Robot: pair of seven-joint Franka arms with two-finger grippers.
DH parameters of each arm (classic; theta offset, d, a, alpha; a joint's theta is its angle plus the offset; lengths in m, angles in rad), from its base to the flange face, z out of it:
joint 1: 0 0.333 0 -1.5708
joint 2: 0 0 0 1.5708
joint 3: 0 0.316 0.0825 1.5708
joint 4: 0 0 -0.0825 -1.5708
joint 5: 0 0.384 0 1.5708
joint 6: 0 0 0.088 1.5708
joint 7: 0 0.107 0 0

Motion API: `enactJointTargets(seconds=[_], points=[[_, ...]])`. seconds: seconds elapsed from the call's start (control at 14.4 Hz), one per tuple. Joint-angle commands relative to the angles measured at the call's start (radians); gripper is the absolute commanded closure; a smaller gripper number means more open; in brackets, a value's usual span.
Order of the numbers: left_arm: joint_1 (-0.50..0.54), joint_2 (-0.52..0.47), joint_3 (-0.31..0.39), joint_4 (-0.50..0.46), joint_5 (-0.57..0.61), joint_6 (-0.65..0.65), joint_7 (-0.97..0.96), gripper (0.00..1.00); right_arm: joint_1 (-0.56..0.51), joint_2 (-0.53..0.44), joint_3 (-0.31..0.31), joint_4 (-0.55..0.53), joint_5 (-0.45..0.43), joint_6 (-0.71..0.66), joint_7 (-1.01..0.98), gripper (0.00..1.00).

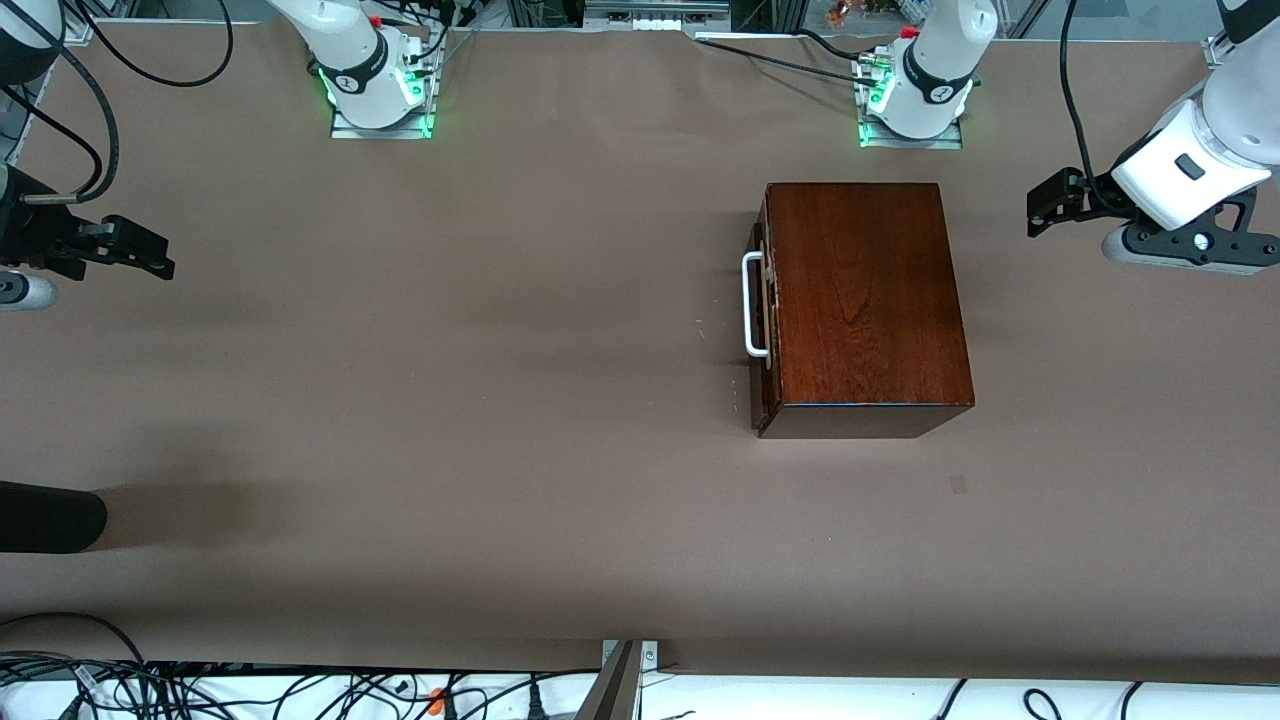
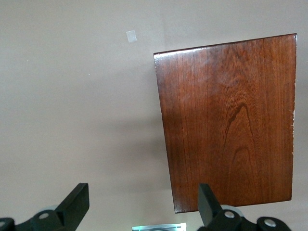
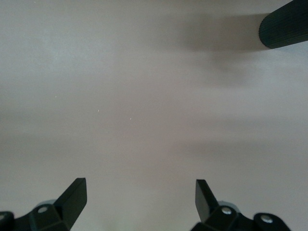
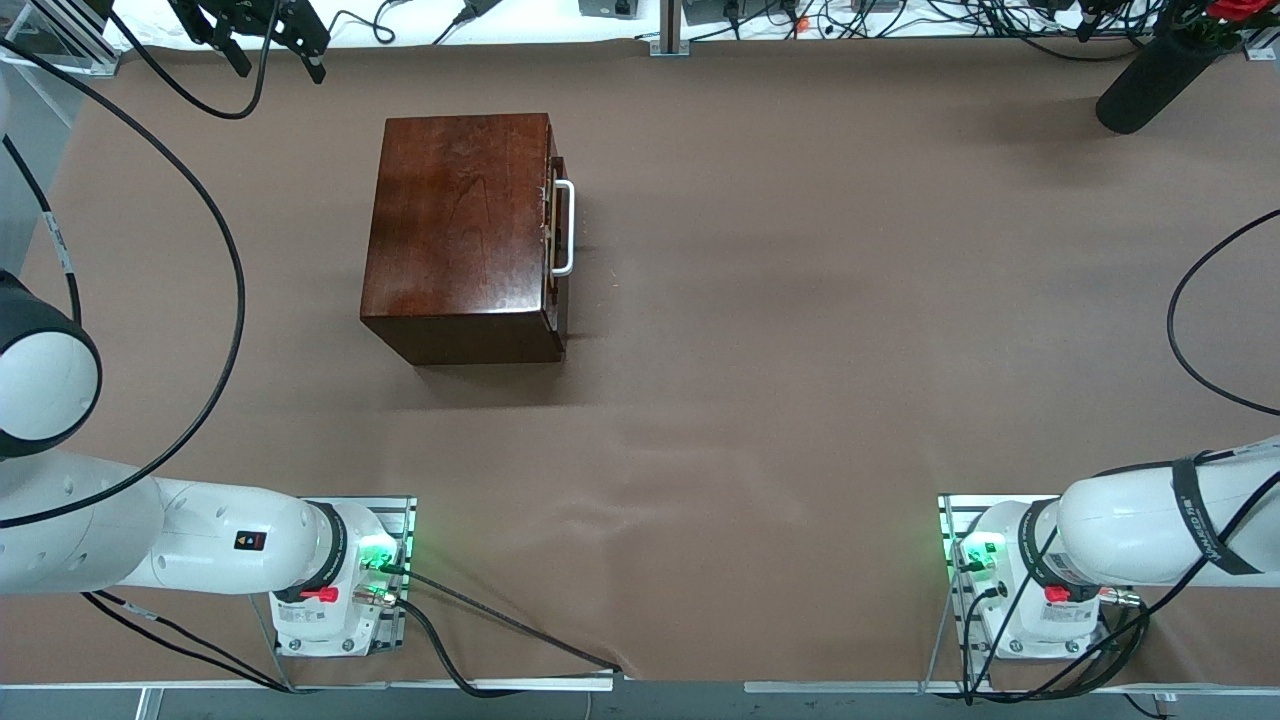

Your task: Open drawer, take yellow block, close drawer

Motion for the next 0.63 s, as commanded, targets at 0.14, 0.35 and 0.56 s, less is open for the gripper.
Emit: enactJointTargets(seconds=[0.14, 0.35, 0.56], points=[[0.002, 0.016, -0.001, 0.031, -0.006, -0.018, -0.01, 0.0, -0.013, -0.01, 0.01, 0.005, 0.015, -0.007, 0.006, 0.0], [-0.004, 0.031, -0.001, 0.031, -0.015, -0.041, -0.007, 0.0, -0.013, -0.01, 0.01, 0.005, 0.015, -0.009, 0.006, 0.0], [-0.007, 0.053, -0.004, 0.031, -0.019, -0.051, -0.002, 0.0, -0.014, -0.01, 0.01, 0.005, 0.015, -0.007, 0.005, 0.0]])
